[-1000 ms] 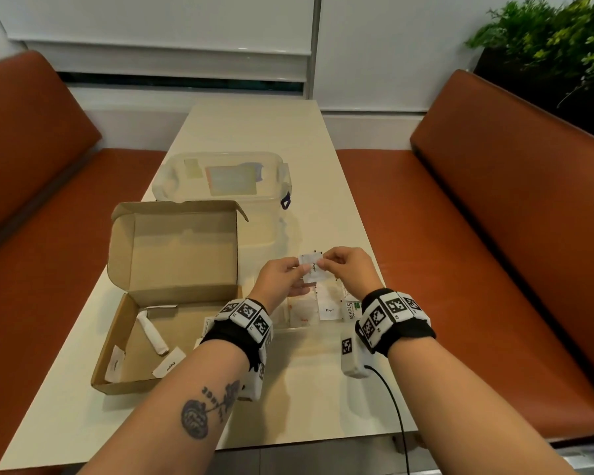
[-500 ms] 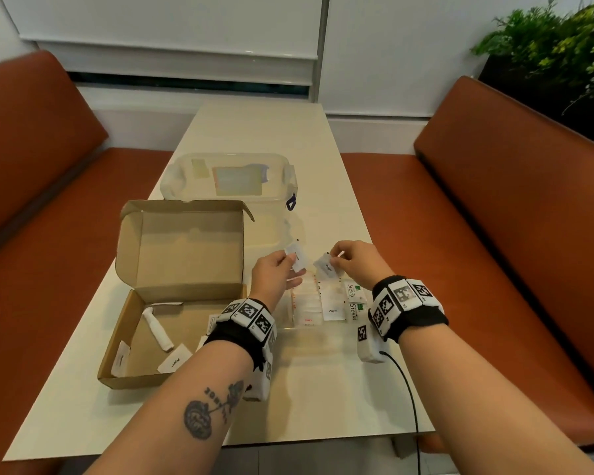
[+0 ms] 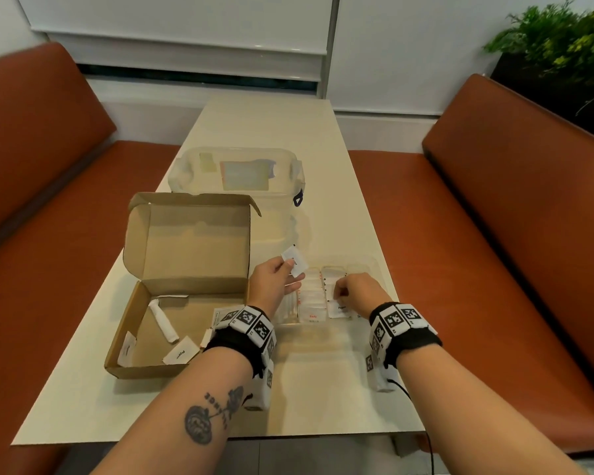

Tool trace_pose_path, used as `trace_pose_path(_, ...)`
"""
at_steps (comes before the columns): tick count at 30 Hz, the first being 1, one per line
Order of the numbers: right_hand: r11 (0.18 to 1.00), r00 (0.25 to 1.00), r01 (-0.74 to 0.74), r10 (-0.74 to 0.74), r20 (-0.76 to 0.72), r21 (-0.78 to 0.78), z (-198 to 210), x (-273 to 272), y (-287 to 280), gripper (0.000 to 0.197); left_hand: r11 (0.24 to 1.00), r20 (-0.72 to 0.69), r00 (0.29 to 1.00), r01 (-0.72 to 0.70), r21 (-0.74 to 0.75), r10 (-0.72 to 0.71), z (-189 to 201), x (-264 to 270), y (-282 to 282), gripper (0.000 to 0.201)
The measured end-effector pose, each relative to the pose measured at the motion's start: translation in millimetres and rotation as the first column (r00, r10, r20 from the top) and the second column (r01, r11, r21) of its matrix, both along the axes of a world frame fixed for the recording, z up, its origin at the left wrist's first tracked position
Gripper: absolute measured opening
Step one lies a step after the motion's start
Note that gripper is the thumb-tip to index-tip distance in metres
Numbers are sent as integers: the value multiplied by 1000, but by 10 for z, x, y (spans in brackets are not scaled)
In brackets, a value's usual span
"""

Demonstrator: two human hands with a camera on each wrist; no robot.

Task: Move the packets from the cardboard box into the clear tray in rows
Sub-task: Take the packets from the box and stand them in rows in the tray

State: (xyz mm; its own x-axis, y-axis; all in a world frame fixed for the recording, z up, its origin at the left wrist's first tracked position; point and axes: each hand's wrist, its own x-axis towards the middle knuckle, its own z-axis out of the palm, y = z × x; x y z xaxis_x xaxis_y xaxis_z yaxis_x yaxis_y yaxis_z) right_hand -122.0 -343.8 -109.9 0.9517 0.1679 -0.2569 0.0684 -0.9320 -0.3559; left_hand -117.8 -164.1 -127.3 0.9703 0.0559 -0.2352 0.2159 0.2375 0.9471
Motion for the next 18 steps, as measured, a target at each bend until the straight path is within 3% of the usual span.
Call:
trace_pose_path(7,1000,1000,10,-10,27,28,-24,-11,-30,17,1000,8,1000,5,-8,-5,-26,3,0,14)
trace_pose_path(12,998,998,-47,49,40,-49,-79,-23,-3,21,999,-5,1000,2,-35,-2,-14,26,-12,16)
trace_pose_path(18,993,995,-78,83,53,-93,-106,-24,27,13,998,-44,999,7,-69,-10,8,54,-13,17)
